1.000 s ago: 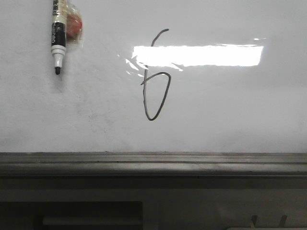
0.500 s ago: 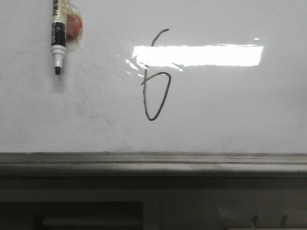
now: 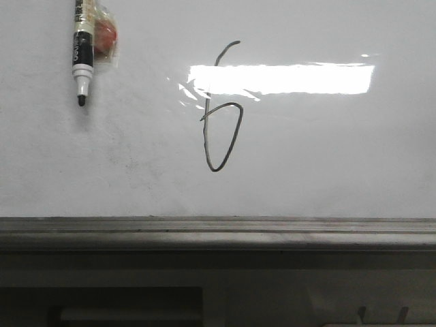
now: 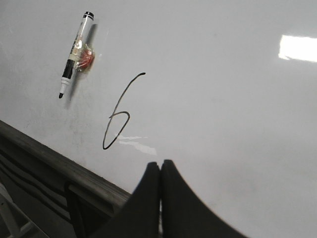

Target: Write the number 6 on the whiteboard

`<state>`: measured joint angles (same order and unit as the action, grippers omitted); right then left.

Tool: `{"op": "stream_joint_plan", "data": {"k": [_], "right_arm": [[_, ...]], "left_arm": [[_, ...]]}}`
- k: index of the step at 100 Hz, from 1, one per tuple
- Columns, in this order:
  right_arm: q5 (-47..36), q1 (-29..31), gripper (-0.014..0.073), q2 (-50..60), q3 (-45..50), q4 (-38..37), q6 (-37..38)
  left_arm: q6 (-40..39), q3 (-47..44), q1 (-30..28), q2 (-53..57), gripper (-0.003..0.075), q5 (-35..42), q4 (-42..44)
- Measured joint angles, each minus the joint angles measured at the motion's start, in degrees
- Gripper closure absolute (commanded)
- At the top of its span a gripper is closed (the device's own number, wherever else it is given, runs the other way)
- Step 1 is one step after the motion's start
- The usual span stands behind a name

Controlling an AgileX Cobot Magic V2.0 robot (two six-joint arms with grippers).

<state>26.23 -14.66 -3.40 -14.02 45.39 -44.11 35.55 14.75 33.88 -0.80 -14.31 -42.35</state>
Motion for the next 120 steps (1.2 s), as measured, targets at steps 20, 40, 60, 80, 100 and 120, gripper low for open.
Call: {"op": "stream_joint_plan", "data": {"k": [20,40,60,80,100,120], "right_arm": [[0.0,0.0,0.0666,0.0,0.0,0.2,0.0],[-0.1,0.0,0.0666,0.0,0.0,0.4,0.0],[-0.1,0.0,0.0666,0.0,0.0,0.4,0.0],[-0.1,0.0,0.0666,0.0,0.0,0.4,0.0],[-0.1,0.0,0.0666,0.0,0.0,0.4,-0.1],[-0.1,0.0,0.0666,0.0,0.0,0.4,-0.1]], "left_arm": [[0.0,0.0,0.0,0.0,0.0740,0.0,-0.1],[0.0,0.0,0.0,0.0,0.0740,0.0,-0.1],[0.0,0.0,0.0,0.0,0.0740,0.7,-0.1],[-6.8,-0.9,-2.3,0.0,0.0740,0.9,14.0],[-14.7,-5.5,-12.4,-0.4,0.0740,5.4,23.9],[-23.0,-13.2,-20.9,0.8,0.0740,11.3,32.8]]}}
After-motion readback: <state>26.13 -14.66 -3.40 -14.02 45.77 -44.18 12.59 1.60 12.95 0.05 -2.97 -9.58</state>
